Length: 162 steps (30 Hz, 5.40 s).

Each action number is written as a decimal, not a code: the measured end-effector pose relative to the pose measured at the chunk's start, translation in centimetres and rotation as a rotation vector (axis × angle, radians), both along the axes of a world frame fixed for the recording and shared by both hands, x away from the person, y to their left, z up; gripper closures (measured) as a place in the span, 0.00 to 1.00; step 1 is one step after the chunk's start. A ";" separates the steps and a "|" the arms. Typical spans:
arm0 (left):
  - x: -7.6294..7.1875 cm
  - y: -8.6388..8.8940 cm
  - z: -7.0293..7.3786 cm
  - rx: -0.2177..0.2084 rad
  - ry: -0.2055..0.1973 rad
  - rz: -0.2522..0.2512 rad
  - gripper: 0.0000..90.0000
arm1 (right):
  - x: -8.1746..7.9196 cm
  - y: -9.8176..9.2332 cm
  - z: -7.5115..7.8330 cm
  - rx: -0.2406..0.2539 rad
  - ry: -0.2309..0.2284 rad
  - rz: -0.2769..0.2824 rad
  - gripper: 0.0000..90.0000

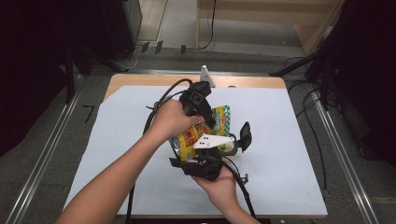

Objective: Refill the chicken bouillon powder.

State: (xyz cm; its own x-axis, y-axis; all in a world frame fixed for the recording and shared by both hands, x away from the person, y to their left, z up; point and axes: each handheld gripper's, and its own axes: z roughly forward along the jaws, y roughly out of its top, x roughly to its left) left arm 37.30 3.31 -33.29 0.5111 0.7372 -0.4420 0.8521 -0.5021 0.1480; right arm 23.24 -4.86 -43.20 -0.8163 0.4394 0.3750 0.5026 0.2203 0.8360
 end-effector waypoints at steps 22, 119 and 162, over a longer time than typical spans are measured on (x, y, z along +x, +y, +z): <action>1.0 1.2 -0.1 -0.025 0.013 0.020 0.96 | 0.1 -0.2 0.2 0.023 0.009 0.021 0.74; -0.3 -0.2 0.2 0.009 -0.020 0.006 0.93 | 0.1 -0.1 -0.2 0.008 -0.012 -0.013 0.72; 0.0 -0.4 0.2 -0.001 -0.011 0.001 0.91 | 0.5 -0.6 0.4 0.007 0.006 -0.011 0.73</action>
